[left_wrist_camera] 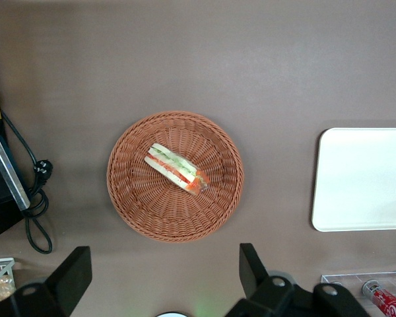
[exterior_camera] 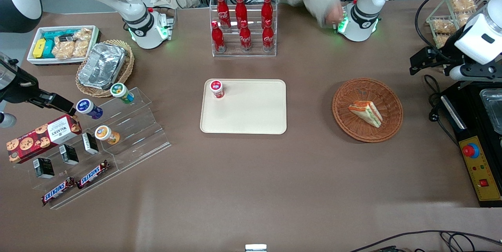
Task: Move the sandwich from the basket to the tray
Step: 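Move the left gripper over the wicker basket holding the sandwich, then lower the open left gripper onto the wrapped sandwich and close it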
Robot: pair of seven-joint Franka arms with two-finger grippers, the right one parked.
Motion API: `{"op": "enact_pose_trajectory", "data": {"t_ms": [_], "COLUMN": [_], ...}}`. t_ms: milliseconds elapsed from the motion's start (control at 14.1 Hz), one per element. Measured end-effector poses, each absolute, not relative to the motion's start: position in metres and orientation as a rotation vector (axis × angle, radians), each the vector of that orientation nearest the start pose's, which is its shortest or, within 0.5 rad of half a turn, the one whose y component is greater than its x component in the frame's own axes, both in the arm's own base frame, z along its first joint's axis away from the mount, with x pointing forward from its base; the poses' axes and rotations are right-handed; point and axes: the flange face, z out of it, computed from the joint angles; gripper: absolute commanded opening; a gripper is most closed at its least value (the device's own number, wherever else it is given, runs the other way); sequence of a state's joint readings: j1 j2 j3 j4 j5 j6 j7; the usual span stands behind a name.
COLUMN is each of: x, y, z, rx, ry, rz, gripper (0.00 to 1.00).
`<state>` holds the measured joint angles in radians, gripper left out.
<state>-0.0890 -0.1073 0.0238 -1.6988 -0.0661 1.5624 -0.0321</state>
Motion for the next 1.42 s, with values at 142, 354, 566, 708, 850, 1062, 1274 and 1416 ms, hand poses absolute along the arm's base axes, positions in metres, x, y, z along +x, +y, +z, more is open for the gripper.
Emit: {"op": "enact_pose_trajectory", "data": {"t_ms": [142, 354, 566, 708, 850, 1062, 1274, 1416], "x": [0.517, 0.516, 0.511, 0.500, 0.481, 0.459, 0.453, 0.449], "y": [-0.040, -0.040, -0.035, -0.030, -0.027, -0.029, -0.033, -0.037], "z": [0.621, 0.622, 0.610, 0.588, 0.552, 0.500, 0.463, 0.429], "rx": [-3.207, -3.206, -3.191, -3.186, -3.189, -3.170, -3.132, -3.102], "ry": [0.053, 0.052, 0.044, 0.021, -0.087, -0.340, -0.560, -0.703], "rz": [0.052, 0.050, 0.101, 0.079, 0.005, 0.002, 0.018, 0.002], "gripper": [0.99, 1.00, 0.99, 0.99, 1.00, 0.99, 0.99, 0.99]}}
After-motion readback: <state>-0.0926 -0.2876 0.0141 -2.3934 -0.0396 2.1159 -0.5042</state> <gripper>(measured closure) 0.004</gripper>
